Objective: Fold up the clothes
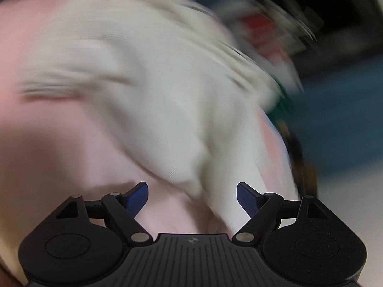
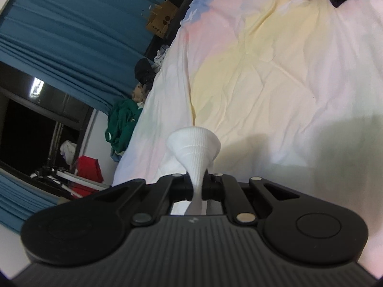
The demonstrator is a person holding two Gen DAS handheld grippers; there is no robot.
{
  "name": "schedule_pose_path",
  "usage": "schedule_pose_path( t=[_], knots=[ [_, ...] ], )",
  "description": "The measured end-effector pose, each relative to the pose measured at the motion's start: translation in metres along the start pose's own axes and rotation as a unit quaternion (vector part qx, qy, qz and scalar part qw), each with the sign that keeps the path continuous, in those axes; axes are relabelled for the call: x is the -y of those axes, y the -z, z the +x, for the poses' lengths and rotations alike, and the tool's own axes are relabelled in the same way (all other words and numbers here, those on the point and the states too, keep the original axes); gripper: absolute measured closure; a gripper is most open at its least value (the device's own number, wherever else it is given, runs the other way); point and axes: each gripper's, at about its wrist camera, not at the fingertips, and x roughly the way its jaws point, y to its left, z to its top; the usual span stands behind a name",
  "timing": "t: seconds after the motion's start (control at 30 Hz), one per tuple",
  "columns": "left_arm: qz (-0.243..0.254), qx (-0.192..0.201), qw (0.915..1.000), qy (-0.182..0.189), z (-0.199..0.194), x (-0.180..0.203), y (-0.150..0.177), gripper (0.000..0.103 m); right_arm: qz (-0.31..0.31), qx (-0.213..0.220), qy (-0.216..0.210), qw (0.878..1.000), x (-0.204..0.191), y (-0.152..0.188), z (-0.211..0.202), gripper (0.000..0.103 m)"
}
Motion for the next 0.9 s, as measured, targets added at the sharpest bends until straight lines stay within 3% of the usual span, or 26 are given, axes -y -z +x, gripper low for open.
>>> schedule_pose_path(
  t=[0.07, 0.2, 0.27, 0.33, 0.4, 0.47, 0.53, 0.7, 0.77, 0.9],
  knots=[
    [-0.082, 0.027, 0.9962, -0.006, 0.0, -0.022, -0.014, 0.021, -0.004, 0.007, -0.008, 1.0, -0.003, 0.001, 0.001, 0.097],
    [-0.16, 0.053, 0.9857, 0.002, 0.008, -0.037, -0.028, 0.024, -0.019, 0.052, -0.04, 0.998, -0.001, -0.005, -0.02, 0.097],
    [-0.179, 0.063, 0.9818, 0.0, 0.011, -0.039, -0.034, 0.035, -0.025, 0.074, -0.051, 0.996, -0.002, -0.009, -0.029, 0.097],
    [-0.19, 0.071, 0.9791, -0.012, 0.01, -0.041, -0.04, 0.062, -0.039, 0.091, -0.047, 0.994, -0.002, -0.013, -0.034, 0.097],
    [-0.204, 0.066, 0.9766, -0.023, 0.009, -0.045, -0.044, 0.078, -0.04, 0.096, -0.037, 0.994, 0.002, -0.015, -0.036, 0.097],
    [-0.188, 0.065, 0.9795, -0.031, 0.002, -0.041, -0.048, 0.088, -0.039, 0.095, -0.02, 0.994, 0.006, -0.016, -0.036, 0.097],
    [-0.155, 0.081, 0.9837, -0.039, -0.014, -0.032, -0.057, 0.091, -0.042, 0.095, -0.001, 0.995, 0.009, -0.016, -0.035, 0.097],
    [-0.086, 0.145, 0.9857, -0.004, -0.084, -0.013, -0.08, 0.092, -0.047, 0.108, -0.002, 0.993, 0.008, -0.017, -0.046, 0.097],
    [-0.07, 0.142, 0.9874, -0.005, -0.106, -0.009, -0.092, 0.092, -0.077, 0.126, 0.002, 0.989, 0.003, -0.015, -0.053, 0.097],
    [-0.051, 0.116, 0.9918, -0.019, -0.134, -0.004, -0.104, 0.092, -0.061, 0.143, 0.015, 0.988, 0.008, -0.018, -0.064, 0.097]
  ],
)
